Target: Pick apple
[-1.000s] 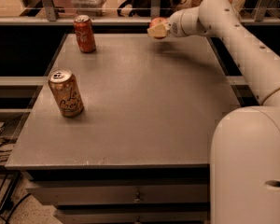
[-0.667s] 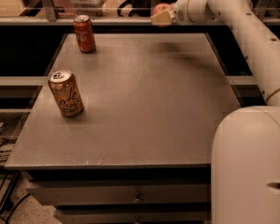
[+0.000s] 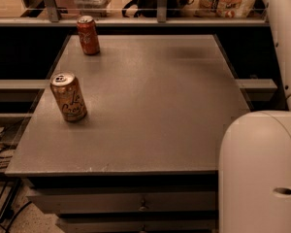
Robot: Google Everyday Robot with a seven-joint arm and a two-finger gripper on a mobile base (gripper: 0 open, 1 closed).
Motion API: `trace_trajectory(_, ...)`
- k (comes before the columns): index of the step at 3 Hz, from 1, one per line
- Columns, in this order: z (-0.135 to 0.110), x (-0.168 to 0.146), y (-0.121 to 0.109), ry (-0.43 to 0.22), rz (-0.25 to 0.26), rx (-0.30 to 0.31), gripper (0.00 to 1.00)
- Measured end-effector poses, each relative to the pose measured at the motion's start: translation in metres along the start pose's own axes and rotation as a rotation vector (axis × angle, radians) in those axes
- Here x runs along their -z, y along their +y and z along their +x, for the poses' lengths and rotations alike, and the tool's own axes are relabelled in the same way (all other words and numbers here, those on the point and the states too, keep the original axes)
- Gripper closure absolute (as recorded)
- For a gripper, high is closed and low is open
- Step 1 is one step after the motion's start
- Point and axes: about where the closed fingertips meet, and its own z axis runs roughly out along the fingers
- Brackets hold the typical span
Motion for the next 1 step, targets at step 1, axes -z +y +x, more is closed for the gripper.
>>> trace_trajectory(1,-0.008,0.0037,-0.0033,-0.014,0.008,0.007,1.0)
